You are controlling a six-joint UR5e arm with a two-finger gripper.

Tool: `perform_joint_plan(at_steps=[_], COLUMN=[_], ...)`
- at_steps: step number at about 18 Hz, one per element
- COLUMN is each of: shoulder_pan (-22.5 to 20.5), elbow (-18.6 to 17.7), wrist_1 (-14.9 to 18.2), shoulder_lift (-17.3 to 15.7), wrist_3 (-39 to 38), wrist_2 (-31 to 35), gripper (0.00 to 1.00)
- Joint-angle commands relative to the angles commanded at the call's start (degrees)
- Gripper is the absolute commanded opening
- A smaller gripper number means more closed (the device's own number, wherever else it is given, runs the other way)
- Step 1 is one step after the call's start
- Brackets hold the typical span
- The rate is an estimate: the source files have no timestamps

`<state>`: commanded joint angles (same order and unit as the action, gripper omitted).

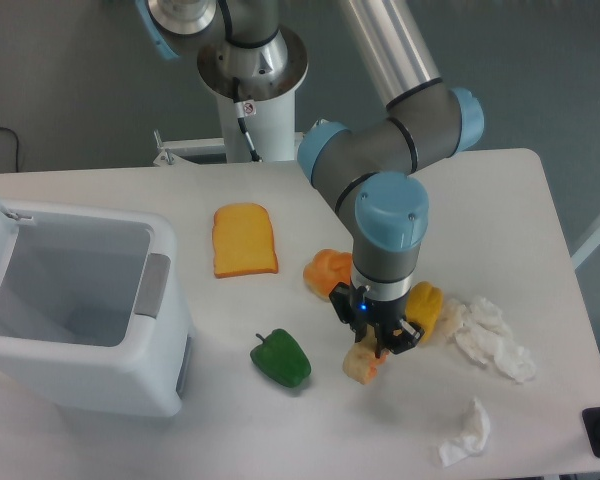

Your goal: Pick up the square bread

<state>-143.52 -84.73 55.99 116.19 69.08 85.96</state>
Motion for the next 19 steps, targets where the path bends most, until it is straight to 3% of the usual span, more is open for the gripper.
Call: perform_joint_plan(at_steps=[4, 19], shoulder_pan=[-0.44, -2.11], elbow=[1.32, 0.44], wrist_1=[0.00, 0.18], shoulder_lift=[-0.79, -3.43], wrist_3=[0.26, 1.93], wrist_2=[-0.44, -0.80], gripper=[0.40, 0.43])
